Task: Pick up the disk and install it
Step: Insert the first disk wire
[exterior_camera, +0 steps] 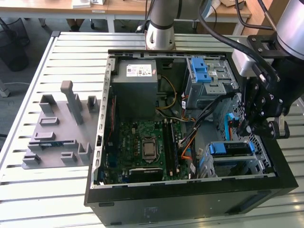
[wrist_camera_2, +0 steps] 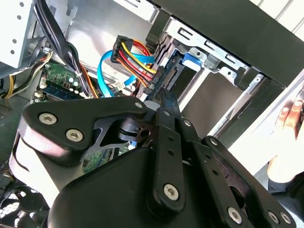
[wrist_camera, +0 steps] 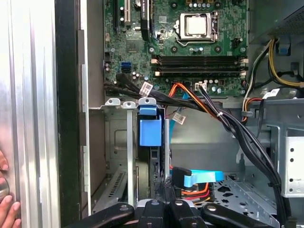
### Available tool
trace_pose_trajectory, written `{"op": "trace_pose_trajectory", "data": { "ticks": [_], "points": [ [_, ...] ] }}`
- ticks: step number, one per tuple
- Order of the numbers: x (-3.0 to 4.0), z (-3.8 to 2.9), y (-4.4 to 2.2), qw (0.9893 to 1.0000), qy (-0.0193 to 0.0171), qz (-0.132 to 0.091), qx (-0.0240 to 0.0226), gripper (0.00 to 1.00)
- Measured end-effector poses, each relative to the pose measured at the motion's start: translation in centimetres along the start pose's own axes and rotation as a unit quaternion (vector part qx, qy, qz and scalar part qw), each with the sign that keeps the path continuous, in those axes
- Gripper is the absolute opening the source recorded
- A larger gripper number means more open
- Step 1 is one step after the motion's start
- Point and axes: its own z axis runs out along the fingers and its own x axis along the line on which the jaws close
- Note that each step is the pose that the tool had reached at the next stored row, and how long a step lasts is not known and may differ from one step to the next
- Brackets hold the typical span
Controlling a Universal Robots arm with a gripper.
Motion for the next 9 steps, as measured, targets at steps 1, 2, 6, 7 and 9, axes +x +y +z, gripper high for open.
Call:
{"op": "trace_pose_trajectory", "data": {
  "ticks": [1, 2, 6, 7, 9],
  "points": [
    [-0.06, 0.00, 0.00, 1.0000, 0.0000, 0.000, 0.0001, 0.11],
    [-0.07, 0.00, 0.01, 1.0000, 0.0000, 0.000, 0.0001, 0.11],
    [-0.09, -0.01, 0.01, 1.0000, 0.0002, 0.000, 0.0002, 0.11],
    [-0.09, 0.00, 0.00, 1.0000, 0.0002, 0.000, 0.0003, 0.11],
    [-0.12, 0.00, 0.01, 1.0000, 0.0001, 0.000, 0.0007, 0.17]
  ]
}}
